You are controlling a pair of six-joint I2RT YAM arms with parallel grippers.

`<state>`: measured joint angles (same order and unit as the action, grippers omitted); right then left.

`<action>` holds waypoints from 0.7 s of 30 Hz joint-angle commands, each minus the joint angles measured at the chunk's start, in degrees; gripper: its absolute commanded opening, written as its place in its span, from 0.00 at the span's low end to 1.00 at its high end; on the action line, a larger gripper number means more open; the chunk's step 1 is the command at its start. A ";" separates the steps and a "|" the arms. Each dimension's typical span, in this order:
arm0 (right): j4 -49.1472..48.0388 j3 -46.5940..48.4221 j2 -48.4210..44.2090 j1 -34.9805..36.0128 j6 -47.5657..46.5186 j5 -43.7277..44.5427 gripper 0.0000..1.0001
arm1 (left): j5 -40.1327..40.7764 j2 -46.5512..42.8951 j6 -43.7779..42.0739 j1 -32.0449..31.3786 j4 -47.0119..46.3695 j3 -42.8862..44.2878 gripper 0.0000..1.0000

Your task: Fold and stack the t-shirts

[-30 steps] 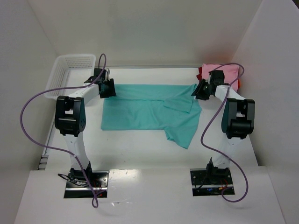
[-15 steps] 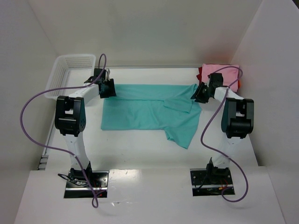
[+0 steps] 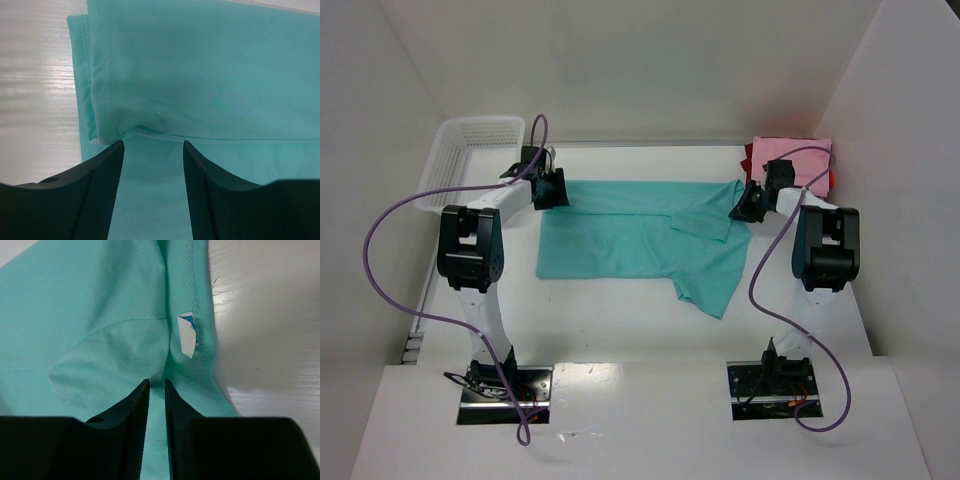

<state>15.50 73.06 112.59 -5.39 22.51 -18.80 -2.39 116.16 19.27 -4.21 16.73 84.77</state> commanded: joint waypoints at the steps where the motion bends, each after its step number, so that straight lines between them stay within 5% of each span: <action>1: -3.11 -0.11 0.79 0.47 1.22 -1.24 0.17 | 0.20 0.82 -1.43 0.25 -0.56 2.15 0.59; 7: -2.58 -0.24 0.63 0.47 1.22 -0.38 0.00 | 0.20 0.82 -1.43 0.25 -0.56 2.15 0.59; 21: -2.58 -4.50 -4.66 0.47 1.22 3.77 0.00 | 0.20 0.82 -1.95 0.78 -0.56 2.15 0.59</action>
<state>14.46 70.06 112.51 -5.39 23.60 -17.60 -2.36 116.16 18.17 -3.78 16.73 84.77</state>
